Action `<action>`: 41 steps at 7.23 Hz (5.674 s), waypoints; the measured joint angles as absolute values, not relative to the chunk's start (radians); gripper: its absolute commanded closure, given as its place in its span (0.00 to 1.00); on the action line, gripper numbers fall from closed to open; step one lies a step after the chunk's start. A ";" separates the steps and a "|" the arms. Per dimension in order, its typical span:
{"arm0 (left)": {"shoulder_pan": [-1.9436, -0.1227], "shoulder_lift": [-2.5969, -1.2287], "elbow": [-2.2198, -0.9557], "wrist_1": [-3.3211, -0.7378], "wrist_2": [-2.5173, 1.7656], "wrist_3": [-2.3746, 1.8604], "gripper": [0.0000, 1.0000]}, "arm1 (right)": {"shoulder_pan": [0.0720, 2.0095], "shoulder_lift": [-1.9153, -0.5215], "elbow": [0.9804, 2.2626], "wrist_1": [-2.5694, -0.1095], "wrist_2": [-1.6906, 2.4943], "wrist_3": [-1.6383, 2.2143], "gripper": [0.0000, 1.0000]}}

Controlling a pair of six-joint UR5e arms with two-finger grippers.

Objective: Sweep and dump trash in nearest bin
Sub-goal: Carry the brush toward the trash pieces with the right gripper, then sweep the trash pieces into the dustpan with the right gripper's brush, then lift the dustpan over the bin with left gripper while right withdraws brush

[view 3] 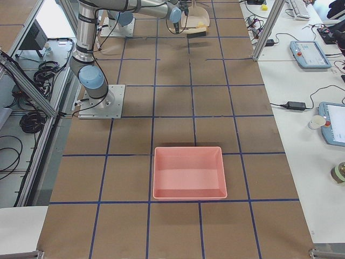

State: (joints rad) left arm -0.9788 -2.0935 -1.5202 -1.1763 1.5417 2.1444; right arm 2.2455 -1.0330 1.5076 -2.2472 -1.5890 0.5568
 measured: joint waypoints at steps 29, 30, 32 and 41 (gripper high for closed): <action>-0.820 -2.033 -1.559 -1.318 1.266 2.070 0.97 | 2.202 -1.079 1.440 -2.000 -1.533 0.606 0.83; -0.777 -2.001 -1.555 -1.366 1.255 2.054 0.97 | 2.197 -1.130 1.496 -2.004 -1.535 0.608 0.83; -0.671 -1.919 -1.549 -1.447 1.256 2.054 0.97 | 2.191 -1.246 1.626 -2.010 -1.535 0.603 0.83; -0.230 -1.851 -1.372 -1.528 1.446 2.078 0.97 | 2.186 -1.581 2.190 -2.239 -1.556 0.660 0.87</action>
